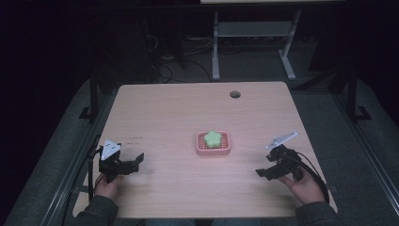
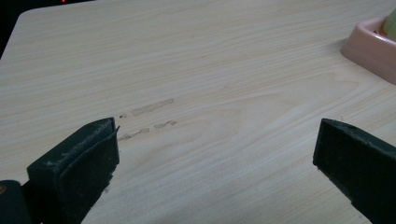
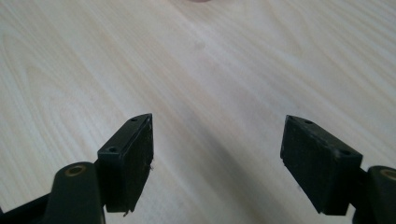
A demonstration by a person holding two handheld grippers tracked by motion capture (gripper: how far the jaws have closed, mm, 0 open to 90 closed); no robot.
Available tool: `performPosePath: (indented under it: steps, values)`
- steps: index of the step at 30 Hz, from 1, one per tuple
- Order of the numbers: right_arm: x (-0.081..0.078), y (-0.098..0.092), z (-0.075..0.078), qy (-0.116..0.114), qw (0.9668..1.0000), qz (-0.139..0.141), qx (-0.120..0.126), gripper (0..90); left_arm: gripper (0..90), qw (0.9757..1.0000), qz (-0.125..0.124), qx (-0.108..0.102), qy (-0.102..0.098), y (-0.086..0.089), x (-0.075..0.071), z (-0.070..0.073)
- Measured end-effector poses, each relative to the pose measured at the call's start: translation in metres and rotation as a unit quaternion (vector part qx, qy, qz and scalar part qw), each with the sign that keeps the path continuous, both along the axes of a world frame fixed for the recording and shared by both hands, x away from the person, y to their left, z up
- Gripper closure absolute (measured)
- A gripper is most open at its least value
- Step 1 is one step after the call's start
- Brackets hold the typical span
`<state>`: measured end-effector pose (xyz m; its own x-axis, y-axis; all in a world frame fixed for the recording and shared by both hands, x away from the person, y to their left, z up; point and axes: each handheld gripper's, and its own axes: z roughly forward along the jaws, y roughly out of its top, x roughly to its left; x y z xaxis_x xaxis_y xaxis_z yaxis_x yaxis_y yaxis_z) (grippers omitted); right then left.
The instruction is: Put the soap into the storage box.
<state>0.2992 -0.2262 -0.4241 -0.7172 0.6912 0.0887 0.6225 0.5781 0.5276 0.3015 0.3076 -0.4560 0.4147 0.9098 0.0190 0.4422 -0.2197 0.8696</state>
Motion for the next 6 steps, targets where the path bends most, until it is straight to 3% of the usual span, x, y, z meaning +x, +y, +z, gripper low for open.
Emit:
performPosePath:
  steps: [6]
  values:
    - [-0.023,-0.010,-0.009,-0.031,0.9989,-0.016,0.031,24.6,0.0,1.0000,-0.003,0.007,-0.006,-0.002,0.001,-0.001]
